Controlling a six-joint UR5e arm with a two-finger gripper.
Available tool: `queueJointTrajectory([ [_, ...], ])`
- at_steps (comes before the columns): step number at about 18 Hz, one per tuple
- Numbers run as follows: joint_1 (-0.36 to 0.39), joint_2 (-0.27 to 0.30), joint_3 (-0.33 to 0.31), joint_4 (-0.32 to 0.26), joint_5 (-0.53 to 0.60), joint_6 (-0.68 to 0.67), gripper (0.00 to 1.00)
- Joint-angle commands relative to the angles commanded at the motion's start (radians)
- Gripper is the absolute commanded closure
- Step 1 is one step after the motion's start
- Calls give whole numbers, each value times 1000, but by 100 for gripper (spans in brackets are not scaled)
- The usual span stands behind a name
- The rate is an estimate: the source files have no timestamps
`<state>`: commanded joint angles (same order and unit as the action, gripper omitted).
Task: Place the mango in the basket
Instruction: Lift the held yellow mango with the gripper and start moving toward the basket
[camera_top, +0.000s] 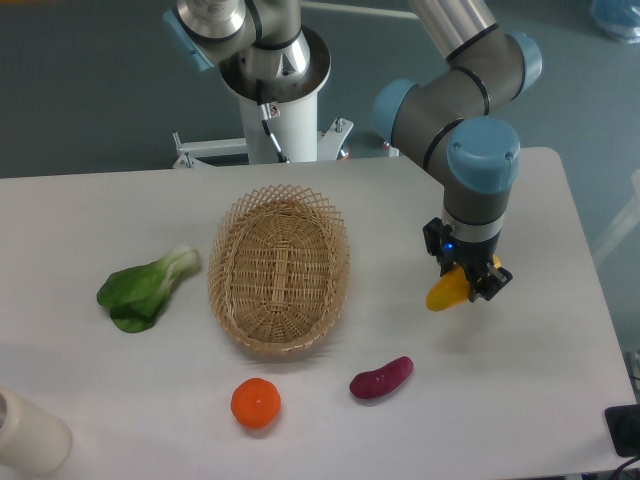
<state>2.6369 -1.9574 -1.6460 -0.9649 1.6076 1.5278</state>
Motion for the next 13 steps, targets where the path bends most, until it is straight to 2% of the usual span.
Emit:
queueJointTrajectory([
  [9, -6, 0, 9, -3, -6, -9, 44],
  [13, -15, 11, 3, -31, -40, -26, 45],
])
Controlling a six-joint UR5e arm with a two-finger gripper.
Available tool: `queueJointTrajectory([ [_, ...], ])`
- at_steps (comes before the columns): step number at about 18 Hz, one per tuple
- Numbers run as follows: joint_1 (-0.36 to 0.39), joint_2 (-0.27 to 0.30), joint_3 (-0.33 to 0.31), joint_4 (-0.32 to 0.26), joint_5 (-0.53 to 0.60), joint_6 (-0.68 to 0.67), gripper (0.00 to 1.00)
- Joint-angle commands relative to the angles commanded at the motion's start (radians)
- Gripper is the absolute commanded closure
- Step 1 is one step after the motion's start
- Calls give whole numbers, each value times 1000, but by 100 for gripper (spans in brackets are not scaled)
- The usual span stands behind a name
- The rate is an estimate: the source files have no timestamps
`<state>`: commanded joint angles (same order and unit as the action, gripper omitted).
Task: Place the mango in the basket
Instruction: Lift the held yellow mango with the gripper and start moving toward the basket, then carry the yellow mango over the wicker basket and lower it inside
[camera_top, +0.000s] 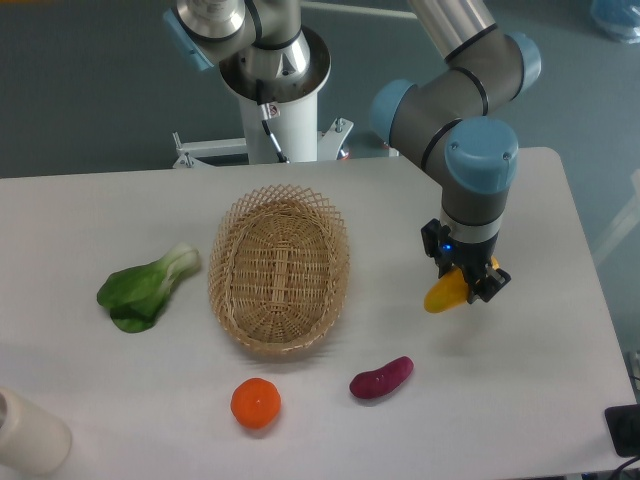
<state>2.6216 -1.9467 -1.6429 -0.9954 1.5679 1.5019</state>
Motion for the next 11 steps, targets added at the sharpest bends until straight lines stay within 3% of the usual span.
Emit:
queueJointTrajectory([
  [3, -12, 5, 6, -25, -35, -60, 45],
  [11, -121, 20, -2, -25, -39, -218, 45],
])
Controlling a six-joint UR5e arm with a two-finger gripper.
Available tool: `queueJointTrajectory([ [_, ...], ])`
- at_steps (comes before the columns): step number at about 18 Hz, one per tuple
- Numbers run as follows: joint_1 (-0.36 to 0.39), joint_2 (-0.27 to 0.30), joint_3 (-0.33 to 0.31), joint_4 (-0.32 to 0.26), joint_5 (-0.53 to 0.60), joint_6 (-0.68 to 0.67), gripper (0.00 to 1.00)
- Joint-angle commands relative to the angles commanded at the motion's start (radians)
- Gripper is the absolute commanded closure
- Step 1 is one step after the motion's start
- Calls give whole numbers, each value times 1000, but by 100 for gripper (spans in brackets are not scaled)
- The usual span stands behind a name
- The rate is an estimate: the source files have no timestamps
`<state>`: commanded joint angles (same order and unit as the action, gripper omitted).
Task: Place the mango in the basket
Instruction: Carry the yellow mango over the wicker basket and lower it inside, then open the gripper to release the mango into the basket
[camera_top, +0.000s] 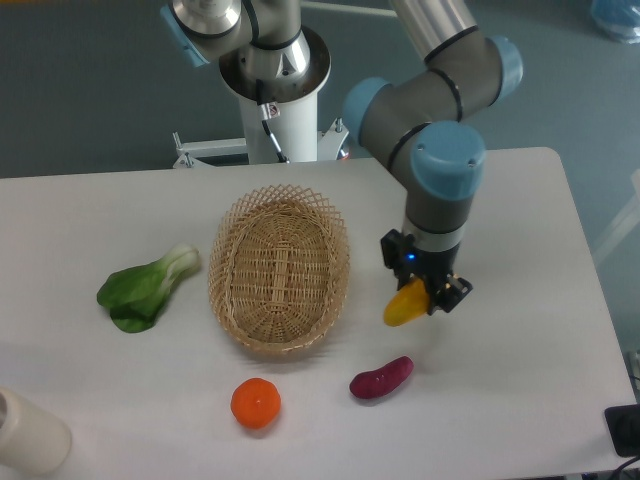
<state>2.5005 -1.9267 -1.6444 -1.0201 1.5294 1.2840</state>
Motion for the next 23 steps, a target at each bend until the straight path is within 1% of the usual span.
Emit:
queueJointTrajectory([
  [2, -21, 18, -21, -2, 0, -2, 45],
  [6, -52, 92, -139, 14, 3, 15, 44],
  [7, -63, 103, -159, 14, 5, 15, 44],
  [8, -77, 115, -175, 15, 5, 15, 44],
  [10, -109, 130, -181, 14, 9, 14, 44],
  [13, -169, 141, -204, 14, 24, 12, 44],
  [15, -207, 134, -212, 17, 43, 9, 44],
  [17, -227, 114, -216, 20, 66, 2, 44],
  [19, -259, 107, -222, 21, 81, -2, 44],
  [21, -267, 95, -229, 23, 98, -18, 42],
  [23, -272, 95, -241, 23, 112, -25, 40],
])
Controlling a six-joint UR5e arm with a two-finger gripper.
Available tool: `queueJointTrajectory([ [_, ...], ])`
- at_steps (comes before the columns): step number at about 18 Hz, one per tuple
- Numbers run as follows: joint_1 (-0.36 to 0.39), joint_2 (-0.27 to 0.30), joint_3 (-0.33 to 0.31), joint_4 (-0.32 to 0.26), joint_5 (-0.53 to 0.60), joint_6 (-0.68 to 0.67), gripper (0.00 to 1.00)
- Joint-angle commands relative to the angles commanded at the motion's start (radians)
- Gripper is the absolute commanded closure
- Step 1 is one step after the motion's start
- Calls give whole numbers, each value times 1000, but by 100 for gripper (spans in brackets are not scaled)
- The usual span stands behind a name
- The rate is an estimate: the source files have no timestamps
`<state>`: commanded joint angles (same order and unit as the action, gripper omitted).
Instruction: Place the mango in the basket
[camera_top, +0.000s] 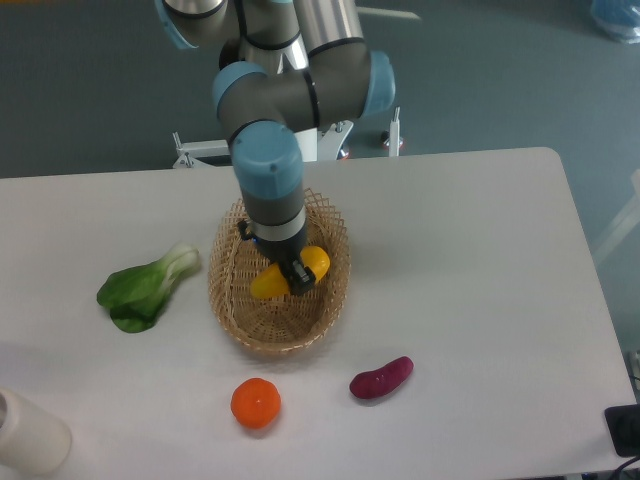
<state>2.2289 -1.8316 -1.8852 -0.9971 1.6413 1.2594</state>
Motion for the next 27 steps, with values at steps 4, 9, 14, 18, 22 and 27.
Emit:
queueJointTrajectory([
  [4, 0, -9, -18, 17, 20, -6, 28],
  [9, 0, -14, -22, 80, 20, -14, 0],
  [14, 0, -12, -9, 95, 18, -68, 0],
  [18, 60, -11, 32, 98, 17, -57, 0],
  [22, 104, -17, 106, 89, 11, -55, 0],
  [27, 176, -23, 133, 81, 8, 7, 0],
])
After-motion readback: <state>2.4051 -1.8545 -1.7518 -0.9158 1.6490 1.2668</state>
